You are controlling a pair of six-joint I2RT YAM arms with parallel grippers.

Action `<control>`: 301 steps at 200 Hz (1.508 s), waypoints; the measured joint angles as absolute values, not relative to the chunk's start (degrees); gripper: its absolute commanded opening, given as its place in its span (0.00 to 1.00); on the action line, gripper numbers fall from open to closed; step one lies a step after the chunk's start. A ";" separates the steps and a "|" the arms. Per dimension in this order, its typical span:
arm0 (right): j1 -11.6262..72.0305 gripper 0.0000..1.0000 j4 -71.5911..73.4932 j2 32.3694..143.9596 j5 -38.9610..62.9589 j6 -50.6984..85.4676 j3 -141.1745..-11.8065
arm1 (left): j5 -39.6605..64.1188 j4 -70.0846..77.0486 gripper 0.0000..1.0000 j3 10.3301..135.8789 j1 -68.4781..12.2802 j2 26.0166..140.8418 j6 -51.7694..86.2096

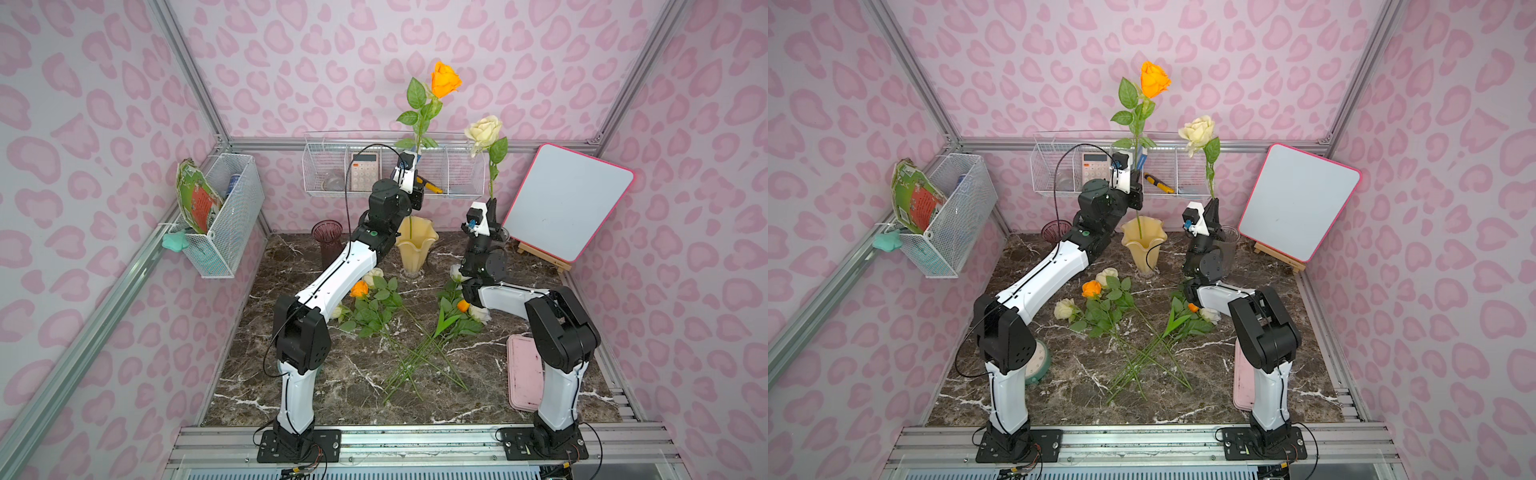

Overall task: Arrange the flowers in different vases according to their colors
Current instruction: Insert the flower into the vase.

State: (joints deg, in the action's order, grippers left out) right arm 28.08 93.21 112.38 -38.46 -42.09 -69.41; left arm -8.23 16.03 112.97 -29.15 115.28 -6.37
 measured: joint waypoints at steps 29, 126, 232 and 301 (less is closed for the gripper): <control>27.24 0.00 93.08 113.65 -38.52 -42.26 -69.52 | -8.19 15.97 0.00 112.66 -29.15 115.28 -6.42; 32.25 0.00 93.06 114.89 -34.35 -47.92 -75.11 | -7.81 15.99 0.00 112.57 -29.08 115.33 -7.35; 29.39 0.00 92.79 125.60 -30.24 -57.47 -90.11 | -7.05 15.99 0.00 111.63 -28.67 115.33 -7.46; 27.40 0.00 92.82 123.31 -30.79 -58.24 -86.28 | -6.79 15.97 0.00 111.61 -28.45 115.63 -7.18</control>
State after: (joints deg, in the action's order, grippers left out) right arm 27.40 92.82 123.31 -30.79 -58.24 -86.28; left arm -6.79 15.97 111.61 -28.45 115.63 -7.18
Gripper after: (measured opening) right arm 0.076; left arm 0.090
